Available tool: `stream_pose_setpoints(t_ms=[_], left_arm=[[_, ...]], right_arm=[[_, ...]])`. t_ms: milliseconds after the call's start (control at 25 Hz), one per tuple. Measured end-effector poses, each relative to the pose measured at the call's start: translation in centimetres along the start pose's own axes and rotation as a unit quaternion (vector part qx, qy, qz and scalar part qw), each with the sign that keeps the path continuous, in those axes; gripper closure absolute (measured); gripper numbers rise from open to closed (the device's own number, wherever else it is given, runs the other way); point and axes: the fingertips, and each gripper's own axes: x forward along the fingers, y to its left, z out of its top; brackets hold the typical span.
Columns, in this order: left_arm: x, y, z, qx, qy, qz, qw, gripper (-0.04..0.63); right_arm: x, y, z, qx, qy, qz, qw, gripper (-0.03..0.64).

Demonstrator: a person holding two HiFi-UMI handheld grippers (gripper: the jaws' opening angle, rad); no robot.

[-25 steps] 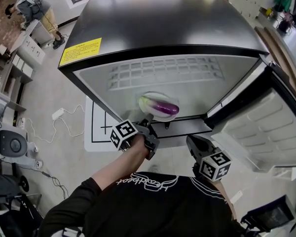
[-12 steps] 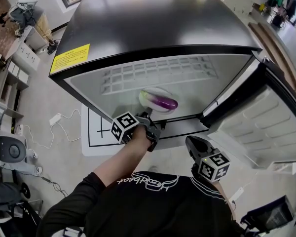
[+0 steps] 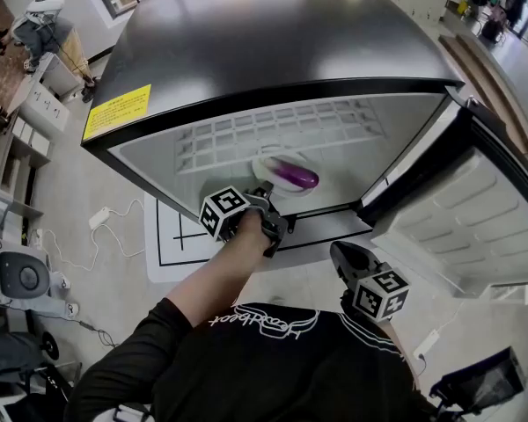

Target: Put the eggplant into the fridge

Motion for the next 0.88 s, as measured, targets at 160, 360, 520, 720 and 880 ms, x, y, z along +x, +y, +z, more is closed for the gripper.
stream_pose_setpoints(t_ms=[160,360,520,720,880], left_arm=[[0.2,0.1,-0.3,0.011,0.013,0.007,0.9998,0.575],[0.3,-0.4,-0.8,0.053,0.037,0.027,0.9975,0.515],[0.1,-0.8,-1.0,0.07,0.054,0.039,0.9954,0.459],[-0.6,-0.4,-1.9,0.087,0.073,0.032,0.993,0.457],[-1.6,-1.2,-4.8,0.147,0.122,-0.002,0.9816,0.457]], right_arm=[[0.3,0.1,0.1,0.009,-0.006,0.003,1.0,0.611],[0.6,0.0,0.0,0.017,-0.009,0.003,1.0,0.611],[1.2,0.4,0.1,0.021,-0.012,0.012,1.0,0.612],[1.8,0.8,0.2,0.016,-0.007,0.019,1.0,0.611],[1.5,1.7,0.4,0.008,-0.008,0.028,1.0,0.611]])
